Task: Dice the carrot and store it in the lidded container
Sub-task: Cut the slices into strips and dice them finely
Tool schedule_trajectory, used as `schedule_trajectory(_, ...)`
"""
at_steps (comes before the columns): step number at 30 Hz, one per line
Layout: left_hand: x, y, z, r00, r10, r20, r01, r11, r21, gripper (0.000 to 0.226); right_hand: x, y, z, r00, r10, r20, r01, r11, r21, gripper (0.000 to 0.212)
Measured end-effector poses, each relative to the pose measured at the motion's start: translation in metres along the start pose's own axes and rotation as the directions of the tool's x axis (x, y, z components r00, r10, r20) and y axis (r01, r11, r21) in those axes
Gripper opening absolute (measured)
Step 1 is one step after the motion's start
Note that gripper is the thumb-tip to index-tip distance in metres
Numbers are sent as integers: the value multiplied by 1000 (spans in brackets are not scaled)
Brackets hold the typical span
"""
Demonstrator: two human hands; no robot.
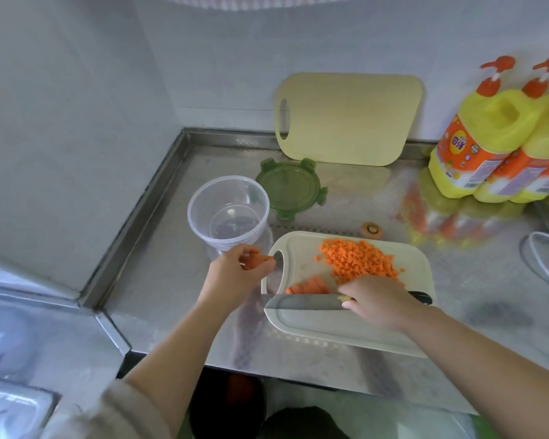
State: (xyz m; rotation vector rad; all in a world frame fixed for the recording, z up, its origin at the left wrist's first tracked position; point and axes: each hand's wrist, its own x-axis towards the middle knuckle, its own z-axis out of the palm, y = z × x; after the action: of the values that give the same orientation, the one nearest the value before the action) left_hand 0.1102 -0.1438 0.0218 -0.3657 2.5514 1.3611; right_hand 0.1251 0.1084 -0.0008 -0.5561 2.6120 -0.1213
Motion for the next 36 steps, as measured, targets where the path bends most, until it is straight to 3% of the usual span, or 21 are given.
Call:
schedule_trajectory(12, 2, 5, -3, 997, 50, -55, -54, 996, -68, 30, 26, 5, -9, 991, 101, -87, -98, 995, 36, 20)
schedule_trajectory(17, -1, 4, 4, 996, 76, -54, -79, 995, -66, 29, 30, 3, -12, 981, 155, -120, -144, 985, 97, 35)
schedule_trajectory(20, -7, 0, 20, 992, 120, -31, -120, 993, -16, 29, 22, 2, -17, 974, 189, -127, -163, 967, 196, 27)
schedule_trajectory(28, -17, -19, 99, 926, 318, 203, -346, 931, 120, 45, -22, 15, -20, 938, 309, -158, -241, 907, 345, 43)
schedule_trajectory(33, -19, -35, 115, 901, 399, 173, -433, 855, 285, 44, -37, 11, -10, 930, 343, -132, -280, 894, 349, 41)
schedule_trajectory(36, -23, -41, 113, 926, 354, 127, -377, 864, 336, 46, -40, 2, -2, 927, 354, -123, -306, 904, 298, 40)
